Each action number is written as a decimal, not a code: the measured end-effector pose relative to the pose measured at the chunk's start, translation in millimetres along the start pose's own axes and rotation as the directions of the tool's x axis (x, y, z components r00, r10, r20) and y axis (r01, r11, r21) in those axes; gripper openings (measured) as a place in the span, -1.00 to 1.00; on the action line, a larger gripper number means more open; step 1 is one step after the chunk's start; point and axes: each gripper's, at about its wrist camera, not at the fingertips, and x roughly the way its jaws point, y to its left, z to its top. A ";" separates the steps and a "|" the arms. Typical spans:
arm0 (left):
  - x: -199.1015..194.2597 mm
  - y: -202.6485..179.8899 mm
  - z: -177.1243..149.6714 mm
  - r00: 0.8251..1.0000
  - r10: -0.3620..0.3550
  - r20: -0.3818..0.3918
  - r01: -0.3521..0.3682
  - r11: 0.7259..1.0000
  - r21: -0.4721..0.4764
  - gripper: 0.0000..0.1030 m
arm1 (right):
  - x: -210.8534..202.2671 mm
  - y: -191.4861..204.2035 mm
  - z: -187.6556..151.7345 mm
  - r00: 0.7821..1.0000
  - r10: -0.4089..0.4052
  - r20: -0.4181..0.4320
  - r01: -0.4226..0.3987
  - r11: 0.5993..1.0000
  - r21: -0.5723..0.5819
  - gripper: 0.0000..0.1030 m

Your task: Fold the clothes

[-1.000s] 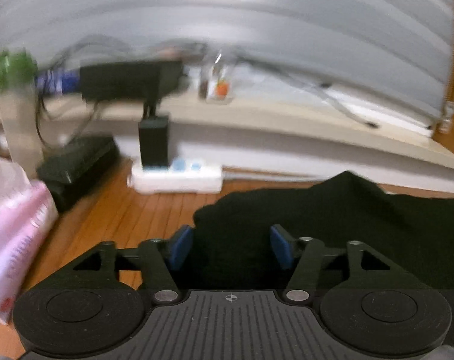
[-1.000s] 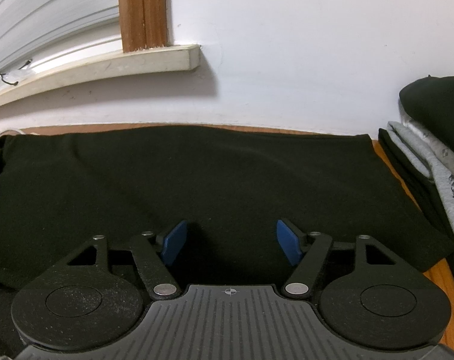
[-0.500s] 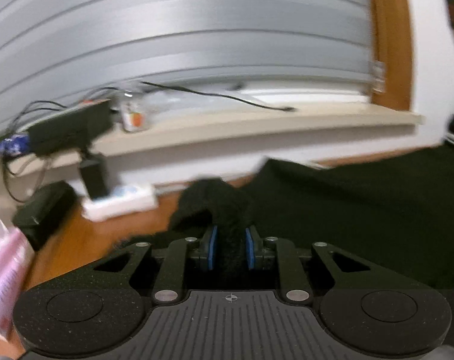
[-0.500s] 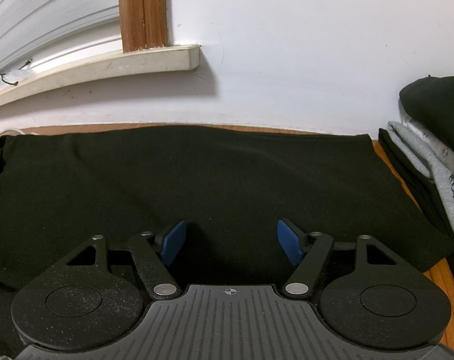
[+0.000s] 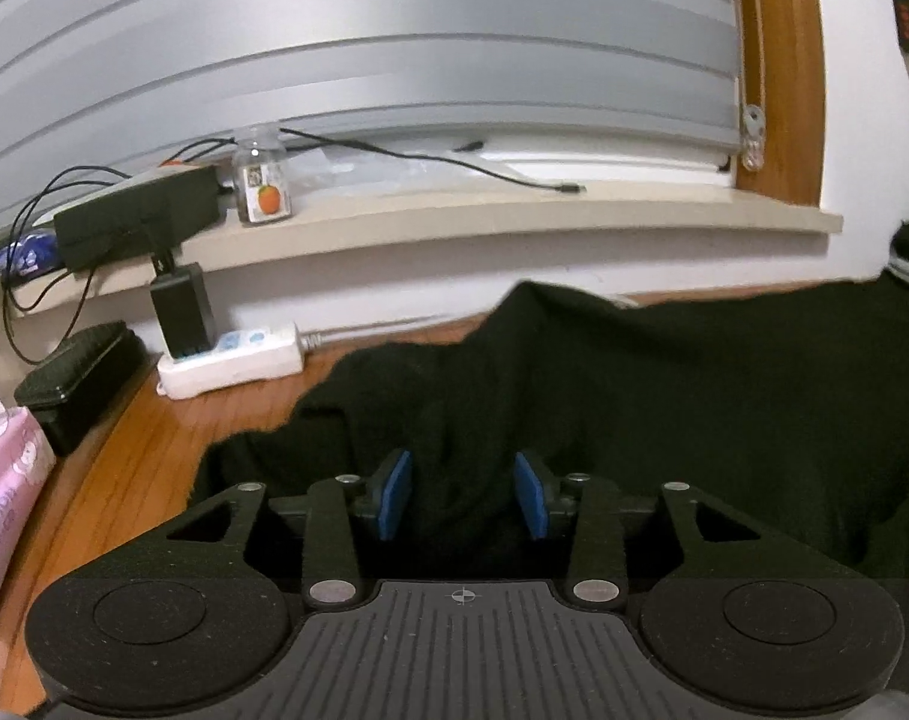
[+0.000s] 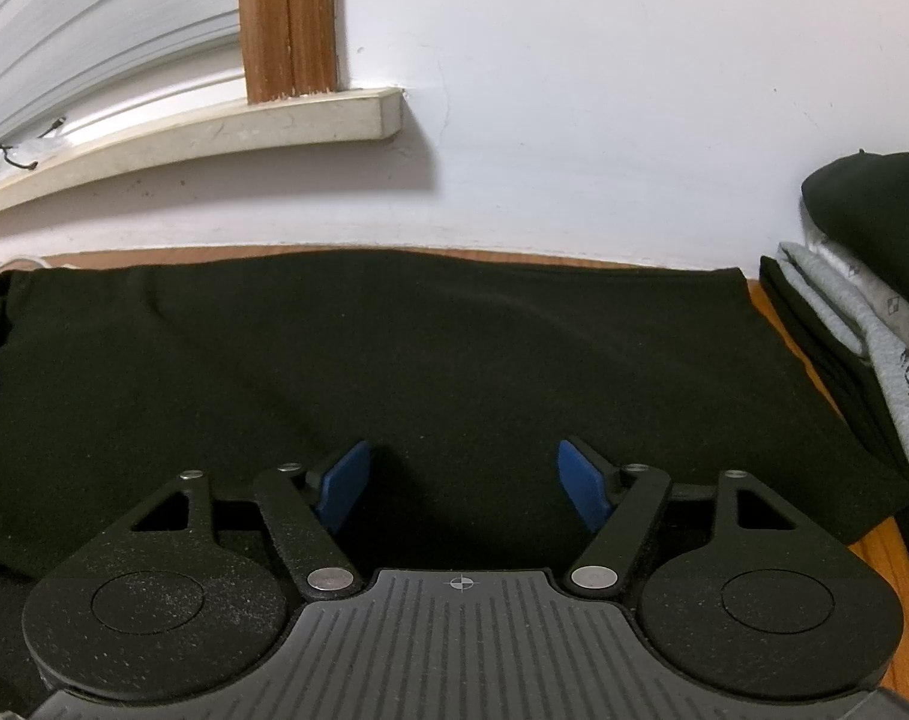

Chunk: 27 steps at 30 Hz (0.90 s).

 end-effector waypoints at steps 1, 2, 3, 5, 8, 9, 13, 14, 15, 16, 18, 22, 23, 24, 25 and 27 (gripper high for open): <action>2.1 6.6 4.1 1.000 -0.005 0.004 0.005 1.000 -0.024 -0.15 | 0.1 0.0 0.0 1.000 0.000 0.000 0.000 1.000 0.000 0.37; 3.7 13.9 8.3 1.000 -0.010 0.008 0.010 0.999 -0.049 -0.13 | 0.3 -0.2 0.1 1.000 0.000 0.000 0.000 1.000 -0.001 0.38; 5.3 21.2 12.4 1.000 -0.014 0.012 0.014 0.997 -0.073 -0.09 | 0.4 -0.1 0.0 1.000 -0.001 -0.001 0.001 1.000 -0.001 0.41; 2.0 35.8 18.6 1.000 0.000 0.025 0.002 0.995 -0.104 -0.06 | 0.7 0.5 0.1 1.000 -0.002 -0.003 0.002 1.000 -0.002 0.47; -5.0 57.8 26.1 0.999 0.032 0.042 -0.025 0.990 -0.140 -0.06 | -1.4 0.3 0.0 1.000 -0.012 0.006 0.012 1.000 0.004 0.46; -6.6 65.1 26.9 0.998 0.047 0.037 -0.041 0.989 -0.140 -0.07 | -3.6 -1.1 0.0 1.000 -0.013 0.016 0.013 1.000 0.011 0.45; -6.5 91.9 24.0 0.995 0.101 -0.008 -0.101 0.986 -0.129 -0.15 | -22.0 17.3 8.6 0.996 -0.055 0.077 0.058 0.997 -0.042 0.09; -4.7 97.7 21.7 0.995 0.102 -0.020 -0.104 0.986 -0.131 -0.20 | -25.0 31.8 15.6 0.994 -0.052 0.093 0.059 0.995 -0.074 0.02; -1.4 103.4 19.3 0.994 0.102 -0.034 -0.106 0.986 -0.132 -0.24 | -28.0 47.0 23.0 0.993 -0.048 0.109 0.060 0.992 -0.108 -0.15; 3.3 107.8 17.1 0.994 0.101 -0.047 -0.106 0.986 -0.131 -0.26 | -27.7 64.0 31.9 0.994 -0.014 0.111 0.029 0.990 -0.137 -0.26; 13.2 114.3 13.4 0.993 0.095 -0.069 -0.103 0.986 -0.130 -0.30 | -20.3 110.4 52.9 0.992 0.072 0.102 -0.050 0.978 -0.204 -0.26; 29.0 121.1 4.9 0.994 0.046 -0.104 -0.060 0.989 -0.136 -0.16 | 1.9 227.5 91.3 0.955 0.292 0.056 -0.254 0.898 -0.360 -0.26; 31.0 120.7 2.2 0.993 0.038 -0.110 -0.052 0.989 -0.135 -0.13 | 6.5 258.2 100.1 0.936 0.349 0.041 -0.307 0.869 -0.388 -0.26; 32.5 119.7 -0.5 0.993 0.034 -0.115 -0.049 0.990 -0.132 -0.13 | 10.6 291.6 106.3 0.916 0.400 0.025 -0.354 0.838 -0.415 -0.26; 33.5 118.3 -2.9 0.992 0.027 -0.122 -0.043 0.991 -0.128 -0.13 | 14.7 325.3 112.4 0.894 0.448 0.007 -0.399 0.803 -0.441 -0.26; 33.7 114.7 -5.9 0.992 0.019 -0.123 -0.034 0.992 -0.124 -0.20 | 23.0 392.7 124.6 0.841 0.539 -0.033 -0.484 0.725 -0.490 -0.26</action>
